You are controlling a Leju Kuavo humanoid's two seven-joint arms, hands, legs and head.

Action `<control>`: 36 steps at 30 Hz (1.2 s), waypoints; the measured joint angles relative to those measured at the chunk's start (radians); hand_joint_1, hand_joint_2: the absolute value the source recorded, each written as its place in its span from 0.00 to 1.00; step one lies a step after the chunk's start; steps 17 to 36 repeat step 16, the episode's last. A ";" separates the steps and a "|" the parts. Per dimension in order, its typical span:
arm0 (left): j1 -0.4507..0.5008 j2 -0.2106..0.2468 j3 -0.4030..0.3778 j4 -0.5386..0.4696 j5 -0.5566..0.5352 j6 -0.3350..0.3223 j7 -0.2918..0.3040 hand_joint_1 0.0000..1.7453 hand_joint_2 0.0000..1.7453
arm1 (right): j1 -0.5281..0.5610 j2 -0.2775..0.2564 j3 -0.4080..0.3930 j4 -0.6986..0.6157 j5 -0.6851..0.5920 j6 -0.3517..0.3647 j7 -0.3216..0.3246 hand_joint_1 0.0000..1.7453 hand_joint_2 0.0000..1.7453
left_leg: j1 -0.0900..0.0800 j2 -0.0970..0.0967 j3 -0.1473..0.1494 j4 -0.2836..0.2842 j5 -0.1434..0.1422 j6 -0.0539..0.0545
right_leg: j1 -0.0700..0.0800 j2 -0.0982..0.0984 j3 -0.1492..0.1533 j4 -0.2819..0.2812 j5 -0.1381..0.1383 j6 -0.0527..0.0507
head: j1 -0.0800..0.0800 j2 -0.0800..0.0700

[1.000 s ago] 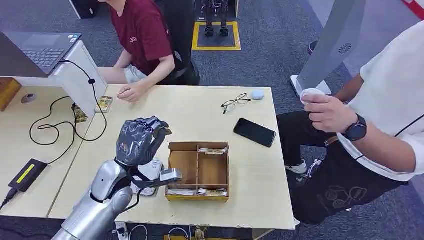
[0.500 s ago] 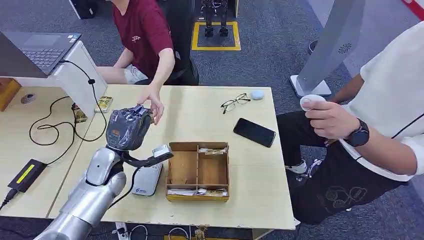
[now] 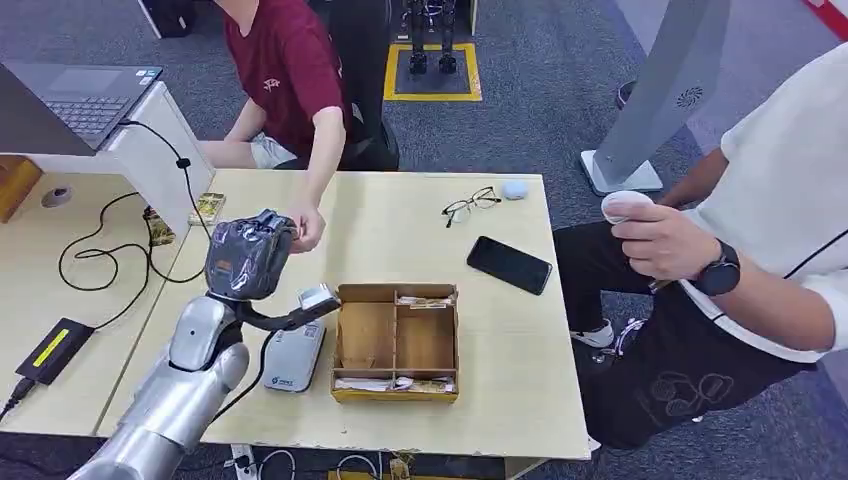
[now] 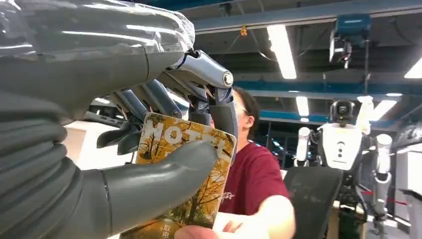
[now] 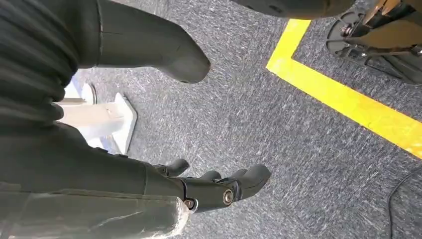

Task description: Pass the card to the sensor for recognition and then transmit it.

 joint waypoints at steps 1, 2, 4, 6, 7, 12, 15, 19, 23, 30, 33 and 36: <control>0.000 0.000 0.001 0.000 0.000 0.000 0.000 1.00 1.00 | 0.000 0.000 0.000 0.000 0.000 0.000 0.000 0.00 1.00 | 0.000 0.000 0.000 0.000 0.000 0.000 | 0.000 0.000 0.000 0.000 0.000 0.000 | 0.000 0.000; 0.000 0.000 0.001 0.000 0.000 0.000 0.000 0.85 1.00 | 0.000 0.000 0.000 0.000 0.000 0.000 0.000 0.00 1.00 | 0.000 0.000 0.000 0.000 0.000 0.000 | 0.000 0.000 0.000 0.000 0.000 0.000 | 0.000 0.000; 0.000 0.000 0.002 0.000 0.000 0.000 0.000 0.00 1.00 | 0.000 -0.001 0.000 0.000 0.000 -0.001 0.000 0.00 1.00 | 0.000 0.000 0.000 0.000 0.000 0.000 | 0.000 0.000 0.000 0.000 0.000 0.000 | 0.000 0.000; 0.000 -0.001 0.002 0.000 0.000 0.001 -0.005 0.00 1.00 | 0.000 -0.001 0.000 0.000 0.000 -0.001 0.000 0.00 1.00 | 0.000 0.000 0.000 0.000 0.000 0.000 | 0.000 0.000 0.000 0.000 0.000 0.000 | 0.000 0.000; 0.000 -0.001 0.003 0.000 0.000 0.002 -0.005 0.00 1.00 | 0.000 -0.001 0.000 0.000 0.000 -0.001 0.000 0.00 1.00 | 0.000 0.000 0.000 0.000 0.000 0.000 | 0.000 0.000 0.000 0.000 0.000 0.000 | 0.000 0.000; 0.000 -0.006 0.006 0.000 -0.002 0.012 -0.003 0.00 1.00 | 0.000 -0.001 0.000 0.000 -0.003 -0.001 0.000 0.00 1.00 | 0.000 0.000 0.000 0.000 0.000 0.000 | 0.000 0.000 0.000 0.000 0.000 0.000 | 0.000 0.000; 0.001 -0.005 0.013 0.001 -0.035 0.034 0.027 0.00 1.00 | 0.000 -0.001 0.000 0.000 -0.004 -0.003 0.000 0.00 1.00 | 0.000 0.000 0.000 0.000 0.000 0.000 | 0.000 0.000 0.000 0.000 0.000 0.000 | 0.000 0.000; 0.001 -0.004 0.021 0.002 -0.045 0.039 0.042 0.00 1.00 | 0.000 -0.001 0.000 0.000 -0.005 -0.004 -0.001 0.00 1.00 | 0.000 0.000 0.000 0.000 0.000 0.000 | 0.000 0.000 0.000 0.000 0.000 0.000 | 0.000 0.000; 0.001 -0.004 0.021 0.002 -0.045 0.039 0.042 0.00 1.00 | 0.000 -0.001 0.000 0.000 -0.005 -0.004 -0.001 0.00 1.00 | 0.000 0.000 0.000 0.000 0.000 0.000 | 0.000 0.000 0.000 0.000 0.000 0.000 | 0.000 0.000; 0.001 -0.004 0.021 0.002 -0.045 0.039 0.042 0.00 1.00 | 0.000 -0.001 0.000 0.000 -0.005 -0.004 -0.001 0.00 1.00 | 0.000 0.000 0.000 0.000 0.000 0.000 | 0.000 0.000 0.000 0.000 0.000 0.000 | 0.000 0.000; 0.001 -0.004 0.021 0.002 -0.045 0.039 0.042 0.00 1.00 | 0.000 -0.001 0.000 0.000 -0.005 -0.004 -0.001 0.00 1.00 | 0.000 0.000 0.000 0.000 0.000 0.000 | 0.000 0.000 0.000 0.000 0.000 0.000 | 0.000 0.000; 0.001 -0.004 0.021 0.002 -0.045 0.039 0.042 0.00 1.00 | 0.000 -0.001 0.000 0.000 -0.005 -0.004 -0.001 0.00 1.00 | 0.000 0.000 0.000 0.000 0.000 0.000 | 0.000 0.000 0.000 0.000 0.000 0.000 | 0.000 0.000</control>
